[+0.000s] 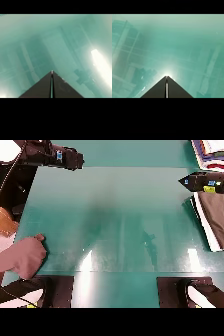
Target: Fold the shirts.
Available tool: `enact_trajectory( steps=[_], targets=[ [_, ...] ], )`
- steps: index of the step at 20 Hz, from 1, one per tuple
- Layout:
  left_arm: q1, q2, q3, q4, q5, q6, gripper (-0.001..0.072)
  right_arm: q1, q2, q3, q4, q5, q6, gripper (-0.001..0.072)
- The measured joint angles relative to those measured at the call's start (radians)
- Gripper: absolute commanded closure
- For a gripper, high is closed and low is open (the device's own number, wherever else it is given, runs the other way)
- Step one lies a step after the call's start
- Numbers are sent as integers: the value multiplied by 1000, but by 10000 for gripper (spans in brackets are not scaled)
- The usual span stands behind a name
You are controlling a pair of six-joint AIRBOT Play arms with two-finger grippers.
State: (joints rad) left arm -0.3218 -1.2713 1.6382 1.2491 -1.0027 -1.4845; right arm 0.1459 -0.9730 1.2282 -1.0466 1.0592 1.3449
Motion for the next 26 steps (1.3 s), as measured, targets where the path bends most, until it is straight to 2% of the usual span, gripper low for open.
enact_trajectory(
  steps=[17,20,23,24,25,26],
  targets=[
    [16,18,3,-4,16,-6,680,1,0,0,0,-2,0,693],
    [70,79,-15,80,-116,-10,679,1,0,0,0,7,0,693],
    [157,185,-120,240,-286,-27,667,1,0,0,0,29,0,693],
    [193,227,-180,288,-331,-37,415,1,0,0,0,32,0,693],
    [228,264,-246,323,-365,-47,120,1,0,0,0,36,0,693],
    [265,301,-323,352,-391,-58,90,1,0,0,0,37,0,693]
  ],
)
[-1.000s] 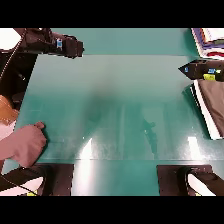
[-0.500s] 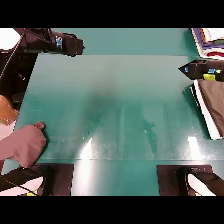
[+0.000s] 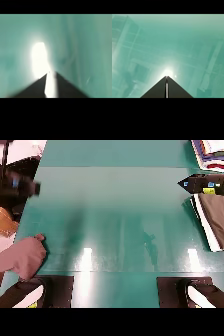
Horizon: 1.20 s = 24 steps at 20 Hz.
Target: Fold the shirts.
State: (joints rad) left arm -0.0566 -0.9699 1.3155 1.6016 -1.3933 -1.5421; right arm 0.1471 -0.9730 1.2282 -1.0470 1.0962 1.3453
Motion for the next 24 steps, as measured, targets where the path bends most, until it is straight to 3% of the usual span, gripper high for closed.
enact_trajectory(
  steps=[4,9,10,11,12,16,20,24],
  targets=[
    [122,77,-307,62,-42,-26,92,0,0,0,0,6,0,693],
    [206,101,-602,92,31,-49,94,0,0,0,0,6,0,693],
    [213,102,-632,92,40,-56,244,0,0,0,0,6,0,693],
    [219,104,-653,97,47,-63,546,0,0,0,0,6,0,693],
    [223,104,-666,102,51,-68,670,0,0,0,0,6,0,693],
    [229,106,-627,101,22,-77,681,0,1,0,1,2,0,694],
    [231,106,-353,68,-82,-68,680,-2,29,29,4,-22,0,694],
    [231,106,25,-169,-143,-43,682,-7,42,140,3,-39,0,694]
  ],
)
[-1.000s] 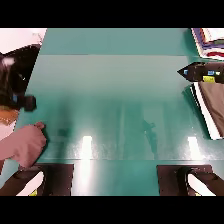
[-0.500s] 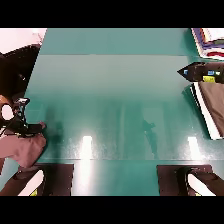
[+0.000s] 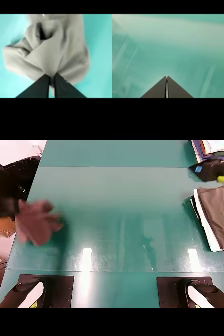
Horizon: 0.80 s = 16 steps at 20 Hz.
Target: Fold the shirts.
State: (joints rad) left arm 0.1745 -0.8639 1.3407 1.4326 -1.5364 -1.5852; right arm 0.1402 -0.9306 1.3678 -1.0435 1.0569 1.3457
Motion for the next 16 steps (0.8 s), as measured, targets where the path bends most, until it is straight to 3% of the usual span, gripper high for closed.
enact_trajectory(
  steps=[3,6,10,14,15,16],
  targets=[
    [-14,1,218,-198,37,13,682,-2,2,76,-4,-6,0,694],
    [-103,-6,332,-294,121,22,683,-2,3,113,-6,-7,0,694],
    [-326,-98,381,-338,180,29,682,-2,3,130,-7,-8,0,694],
    [-632,-299,394,-335,207,42,679,-2,3,135,-6,-7,0,694],
    [-710,-362,395,-331,220,61,634,-2,3,135,-6,-7,0,694],
    [-777,-423,396,-327,243,88,335,-2,3,136,-6,-8,0,694]
  ],
)
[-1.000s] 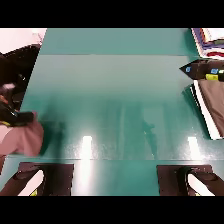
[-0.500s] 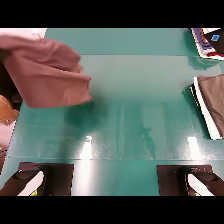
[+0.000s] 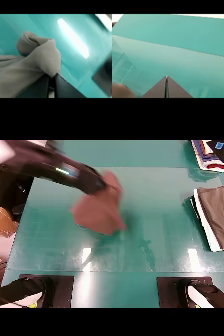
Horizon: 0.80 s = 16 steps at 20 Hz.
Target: Fold the shirts.
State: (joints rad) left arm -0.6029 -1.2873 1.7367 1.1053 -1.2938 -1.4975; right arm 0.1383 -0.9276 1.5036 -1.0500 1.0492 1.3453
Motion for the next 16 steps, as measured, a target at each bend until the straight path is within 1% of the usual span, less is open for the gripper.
enact_trajectory(
  steps=[1,2,3,5,7,9,12,14,16],
  targets=[
    [-51,-51,2,0,25,22,149,0,0,0,0,0,0,694],
    [-87,-94,2,-2,45,38,164,0,0,0,0,0,0,694],
    [-105,-129,2,6,58,51,164,0,0,0,0,0,0,694],
    [-88,-165,3,43,76,60,164,0,0,0,0,0,0,694],
    [-10,-181,4,89,64,54,164,0,0,0,0,0,0,694],
    [101,-190,-12,122,40,42,164,0,0,0,0,0,0,694],
    [264,-201,-91,125,26,34,164,0,0,0,0,0,0,694],
    [330,-209,-171,106,54,33,164,0,0,0,0,0,0,694],
    [364,-227,-244,91,106,34,164,0,0,0,0,0,0,694]
  ],
)
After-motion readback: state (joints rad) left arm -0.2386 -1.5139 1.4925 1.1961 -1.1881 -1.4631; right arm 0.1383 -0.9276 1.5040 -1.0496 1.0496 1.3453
